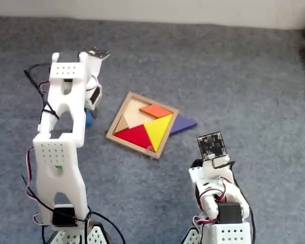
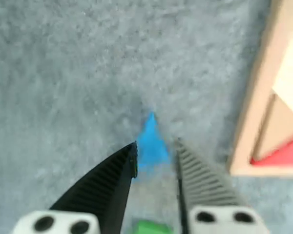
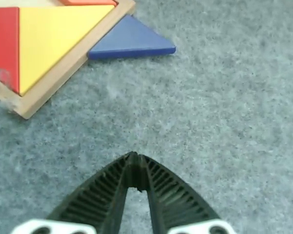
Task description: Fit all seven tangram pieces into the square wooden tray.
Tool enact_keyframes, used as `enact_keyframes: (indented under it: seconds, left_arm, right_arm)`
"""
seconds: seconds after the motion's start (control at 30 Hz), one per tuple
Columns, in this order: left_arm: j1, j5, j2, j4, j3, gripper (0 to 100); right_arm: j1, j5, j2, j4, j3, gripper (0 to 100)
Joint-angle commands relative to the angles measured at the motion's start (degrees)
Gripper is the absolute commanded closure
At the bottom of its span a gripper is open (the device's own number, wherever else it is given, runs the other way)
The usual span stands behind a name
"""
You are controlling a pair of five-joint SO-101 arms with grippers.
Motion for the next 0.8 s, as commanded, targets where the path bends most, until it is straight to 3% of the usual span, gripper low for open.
enact_keyframes:
  seconds: [0.0, 0.13, 0.27, 0.77]
  left_arm:
    - [-0.9, -0.7, -5.1, 1.9, -3.1, 71]
    - [-2.6, -10.1, -3.8, 1.8, -2.2, 75]
    - [-4.6, -14.2, 0.1, 1.4, -1.9, 77]
    - [-4.5, -16.4, 7.3, -3.1, -1.9, 78]
  right_arm:
    - [0.7, -0.4, -0.7, 0.2, 6.3, 99.2]
    - [0.7, -0.4, -0.7, 0.2, 6.3, 99.2]
    - [0.7, -0.4, -0.7, 0.2, 6.3, 99.2]
    - [0.7, -0.4, -0.7, 0.2, 6.3, 99.2]
